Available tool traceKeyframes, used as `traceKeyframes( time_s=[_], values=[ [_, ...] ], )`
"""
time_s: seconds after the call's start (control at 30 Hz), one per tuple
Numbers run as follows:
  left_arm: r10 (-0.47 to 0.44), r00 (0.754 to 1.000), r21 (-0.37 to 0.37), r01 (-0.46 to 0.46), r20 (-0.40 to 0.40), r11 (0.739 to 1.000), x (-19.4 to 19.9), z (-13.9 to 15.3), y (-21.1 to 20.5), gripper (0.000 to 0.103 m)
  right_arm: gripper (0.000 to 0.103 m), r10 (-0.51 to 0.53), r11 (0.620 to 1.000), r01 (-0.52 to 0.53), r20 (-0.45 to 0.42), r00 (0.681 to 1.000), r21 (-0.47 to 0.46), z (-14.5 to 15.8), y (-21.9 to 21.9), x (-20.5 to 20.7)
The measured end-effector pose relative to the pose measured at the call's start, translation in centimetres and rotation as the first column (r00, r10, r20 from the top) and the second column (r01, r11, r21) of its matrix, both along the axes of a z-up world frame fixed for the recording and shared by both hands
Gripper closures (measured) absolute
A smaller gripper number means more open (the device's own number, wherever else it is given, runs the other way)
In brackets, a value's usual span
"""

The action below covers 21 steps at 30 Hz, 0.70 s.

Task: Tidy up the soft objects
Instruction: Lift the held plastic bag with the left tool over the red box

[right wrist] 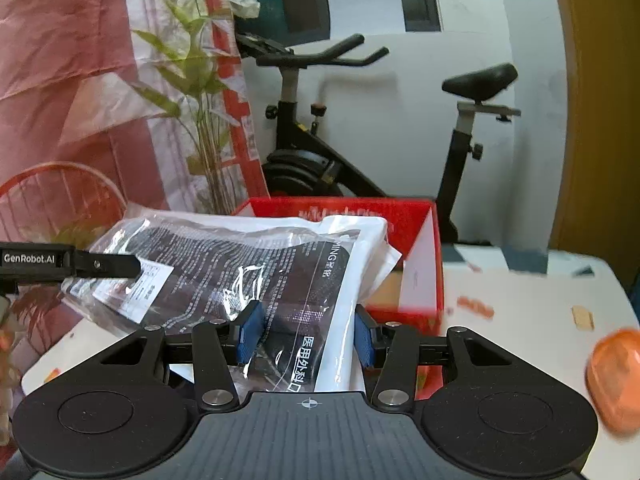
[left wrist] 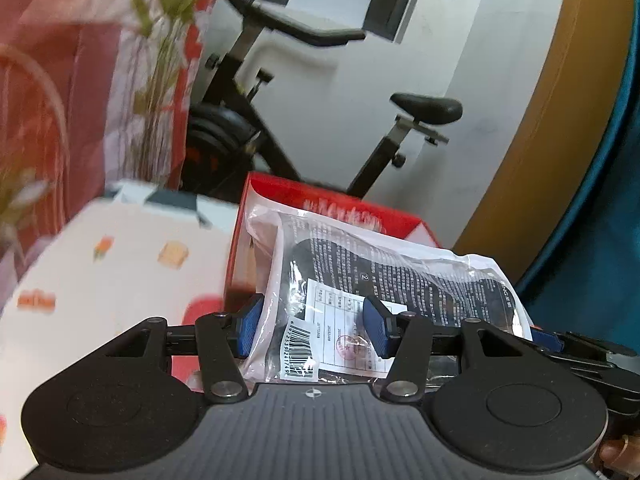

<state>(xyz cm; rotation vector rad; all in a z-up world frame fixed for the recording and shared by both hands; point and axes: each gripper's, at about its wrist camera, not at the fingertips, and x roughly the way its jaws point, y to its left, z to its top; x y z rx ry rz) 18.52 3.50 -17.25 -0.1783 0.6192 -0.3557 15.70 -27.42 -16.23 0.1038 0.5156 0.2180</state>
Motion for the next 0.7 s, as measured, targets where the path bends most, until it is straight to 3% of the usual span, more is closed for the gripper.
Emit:
traceKeyframes(
  time_s=[0.13, 0.3, 0.43, 0.7],
  values=[
    [-0.014, 0.998, 0.016, 0.013, 0.062, 1.0, 2.8, 2.2, -0.5, 0.048, 0.059, 0.002, 1.0, -0.002, 0.026, 1.0, -0.002, 1.9, -1.2, 3.7],
    [-0.014, 0.998, 0.054, 0.01, 0.069, 0.998, 6.5, 3.6, -2.5, 0.048, 0.059, -0.001, 0.998, -0.001, -0.026, 1.0, -0.068, 2.8, -1.9, 9.4],
    [-0.023, 1.0, 0.117, 0.022, 0.008, 0.993, 9.8, 2.5, -4.5, 0.047, 0.059, -0.021, 0.998, 0.014, -0.111, 0.994, -0.061, 1.1, -2.6, 12.7],
    [-0.026, 0.994, 0.144, 0.041, -0.104, 0.989, 13.8, -1.1, -5.3, 0.049, 0.059, -0.038, 0.997, 0.025, -0.192, 0.981, -0.071, -3.0, -3.0, 16.1]
  ],
)
